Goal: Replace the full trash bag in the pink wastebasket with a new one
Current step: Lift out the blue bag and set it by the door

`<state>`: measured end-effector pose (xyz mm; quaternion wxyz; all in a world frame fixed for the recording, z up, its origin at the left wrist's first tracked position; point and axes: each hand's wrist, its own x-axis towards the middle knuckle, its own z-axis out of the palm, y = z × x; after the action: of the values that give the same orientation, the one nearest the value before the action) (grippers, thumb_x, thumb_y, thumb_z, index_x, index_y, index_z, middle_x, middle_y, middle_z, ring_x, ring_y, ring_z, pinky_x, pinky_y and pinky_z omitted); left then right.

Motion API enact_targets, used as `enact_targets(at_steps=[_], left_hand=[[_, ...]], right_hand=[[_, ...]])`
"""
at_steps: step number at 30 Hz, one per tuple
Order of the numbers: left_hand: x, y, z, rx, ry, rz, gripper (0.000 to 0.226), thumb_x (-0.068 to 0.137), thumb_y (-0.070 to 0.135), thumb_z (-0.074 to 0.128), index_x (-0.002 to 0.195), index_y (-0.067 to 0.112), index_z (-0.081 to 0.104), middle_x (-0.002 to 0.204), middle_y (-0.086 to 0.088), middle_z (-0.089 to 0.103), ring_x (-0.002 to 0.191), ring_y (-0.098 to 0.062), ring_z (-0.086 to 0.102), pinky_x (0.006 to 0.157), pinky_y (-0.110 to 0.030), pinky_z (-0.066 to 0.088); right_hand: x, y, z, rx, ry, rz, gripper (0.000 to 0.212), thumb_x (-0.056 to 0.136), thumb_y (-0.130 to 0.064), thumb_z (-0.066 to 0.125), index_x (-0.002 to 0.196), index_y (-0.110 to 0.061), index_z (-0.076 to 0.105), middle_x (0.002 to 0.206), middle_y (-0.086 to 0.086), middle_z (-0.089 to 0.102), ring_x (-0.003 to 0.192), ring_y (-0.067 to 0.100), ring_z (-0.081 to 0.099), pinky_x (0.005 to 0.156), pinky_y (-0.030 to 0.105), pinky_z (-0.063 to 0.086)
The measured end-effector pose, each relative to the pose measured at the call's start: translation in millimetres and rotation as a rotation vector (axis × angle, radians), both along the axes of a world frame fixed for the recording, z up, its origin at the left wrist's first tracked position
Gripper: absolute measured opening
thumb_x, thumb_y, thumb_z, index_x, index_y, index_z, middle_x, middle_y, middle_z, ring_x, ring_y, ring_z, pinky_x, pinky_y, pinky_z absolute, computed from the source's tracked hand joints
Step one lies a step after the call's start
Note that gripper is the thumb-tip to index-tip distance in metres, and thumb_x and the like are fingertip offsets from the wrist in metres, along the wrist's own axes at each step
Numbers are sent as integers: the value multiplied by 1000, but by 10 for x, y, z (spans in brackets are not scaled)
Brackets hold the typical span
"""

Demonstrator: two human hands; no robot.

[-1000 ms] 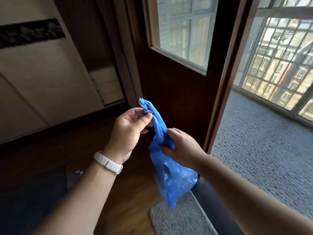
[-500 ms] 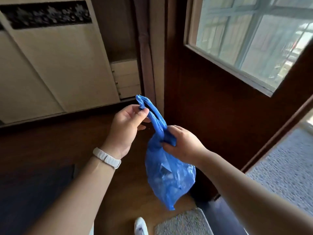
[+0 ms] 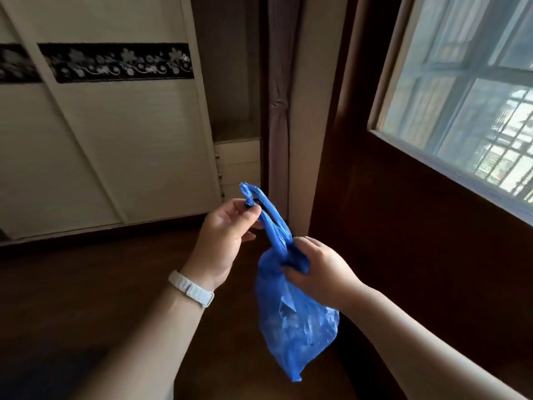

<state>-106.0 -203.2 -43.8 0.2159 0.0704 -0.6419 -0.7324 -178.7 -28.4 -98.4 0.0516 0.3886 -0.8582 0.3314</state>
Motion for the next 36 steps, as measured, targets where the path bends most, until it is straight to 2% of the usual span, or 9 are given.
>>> enact_targets(at_steps=[5, 12, 15, 20, 23, 28, 31, 33, 36], left_hand=[[-252, -571, -46, 41, -16, 69, 6, 80, 28, 64, 83, 23, 63, 78, 5, 70, 77, -11, 65, 64, -24, 44], [-768, -1376, -143, 22, -62, 209, 8, 92, 13, 60, 86, 19, 63, 80, 2, 71, 73, -8, 65, 62, -22, 44], [-1113, -1769, -122, 9, -79, 296, 7, 91, 13, 60, 86, 18, 63, 81, 1, 70, 72, -9, 65, 62, -21, 44], [-1727, -2340, -13, 13, -119, 398, 7, 91, 14, 60, 88, 18, 65, 85, 1, 71, 73, -10, 65, 64, -24, 43], [-2027, -2657, 72, -19, -108, 446, 7, 91, 13, 59, 90, 16, 65, 85, 2, 73, 76, -10, 65, 65, -23, 44], [-2198, -3163, 122, -15, -100, 511, 7, 92, 12, 59, 95, 10, 65, 88, 1, 73, 76, -10, 64, 66, -24, 43], [-2205, -3514, 100, -2, -90, 557, 7, 92, 12, 59, 93, 13, 67, 88, 1, 73, 77, -11, 64, 67, -25, 43], [-2194, -3773, 58, 12, -88, 571, 8, 91, 13, 60, 93, 15, 68, 89, 1, 73, 79, -11, 64, 67, -25, 43], [-2190, -4248, -43, 36, -79, 577, 10, 91, 14, 60, 97, 14, 68, 91, -1, 73, 79, -12, 63, 67, -25, 44]], right_hand=[[-410, -659, -69, 13, -14, 69, 45, 72, -51, 58, 105, -20, 59, 91, -11, 55, 83, 18, 58, 72, 32, 48], [-1213, -1683, -235, 10, -57, 201, 42, 72, -47, 61, 108, -25, 59, 96, -14, 55, 85, 14, 57, 74, 30, 48], [-1664, -2152, -246, -29, -87, 274, 40, 74, -40, 68, 111, -25, 60, 96, -17, 53, 84, 8, 53, 75, 26, 45], [-2440, -2839, -151, -34, -109, 371, 37, 75, -35, 68, 110, -25, 60, 99, -11, 59, 89, 13, 59, 77, 32, 50], [-2820, -3233, -68, -33, -89, 426, 37, 77, -31, 70, 111, -23, 61, 96, -12, 58, 92, 13, 57, 78, 28, 47], [-3100, -3827, 2, -28, -87, 502, 37, 79, -30, 70, 114, -24, 60, 100, -14, 60, 94, 7, 55, 78, 23, 45], [-3169, -4222, -4, 5, -95, 547, 37, 79, -31, 69, 114, -25, 60, 102, -10, 63, 94, 11, 57, 80, 26, 47], [-3202, -4522, -15, 8, -102, 550, 37, 79, -30, 69, 115, -26, 61, 102, -8, 63, 94, 11, 57, 80, 22, 45], [-3204, -4981, -56, 43, -122, 559, 37, 80, -29, 68, 116, -26, 61, 97, -14, 58, 89, 4, 52, 73, 7, 36]])
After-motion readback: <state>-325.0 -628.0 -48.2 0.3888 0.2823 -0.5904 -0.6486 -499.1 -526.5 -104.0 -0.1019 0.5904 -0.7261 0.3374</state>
